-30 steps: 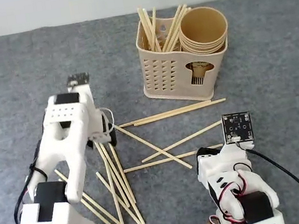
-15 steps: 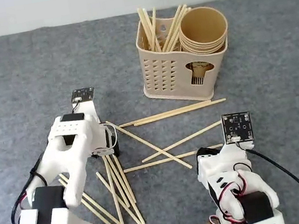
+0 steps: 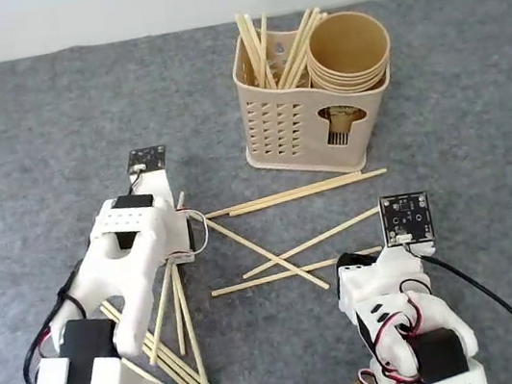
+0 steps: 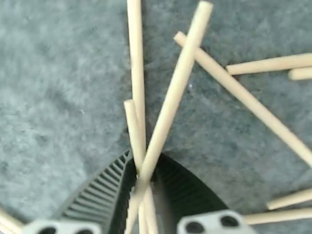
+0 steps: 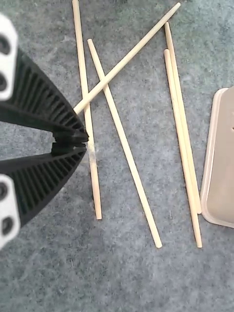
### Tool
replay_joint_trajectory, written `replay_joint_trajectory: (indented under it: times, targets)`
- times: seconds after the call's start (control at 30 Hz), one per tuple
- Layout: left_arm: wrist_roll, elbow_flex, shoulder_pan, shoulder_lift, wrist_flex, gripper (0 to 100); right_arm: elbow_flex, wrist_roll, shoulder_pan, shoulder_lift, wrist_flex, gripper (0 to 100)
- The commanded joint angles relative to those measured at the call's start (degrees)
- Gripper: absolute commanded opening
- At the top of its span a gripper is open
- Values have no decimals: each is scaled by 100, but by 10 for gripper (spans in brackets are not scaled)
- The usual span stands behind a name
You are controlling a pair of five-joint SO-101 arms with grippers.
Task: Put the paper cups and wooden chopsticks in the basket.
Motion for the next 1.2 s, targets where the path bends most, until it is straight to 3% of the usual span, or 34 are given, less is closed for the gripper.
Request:
replay_joint_trajectory:
  times: [0.0, 0.17, 0.53, 0.97, 1.17]
  targets:
    - [246, -31, 378, -123, -26, 12, -26, -70, 48, 31, -119, 9]
    - [404, -40, 774, -510, 44, 12, -26, -70, 57, 31, -119, 9]
    - [53, -1130, 791, -3393, 1222, 12, -26, -70, 48, 31, -119, 9]
    - [-9, -2941, 791, -4044, 1116, 12, -26, -70, 31, 31, -119, 9]
    - [0, -3310, 782, -4018, 62, 12, -18, -70, 31, 31, -119, 9]
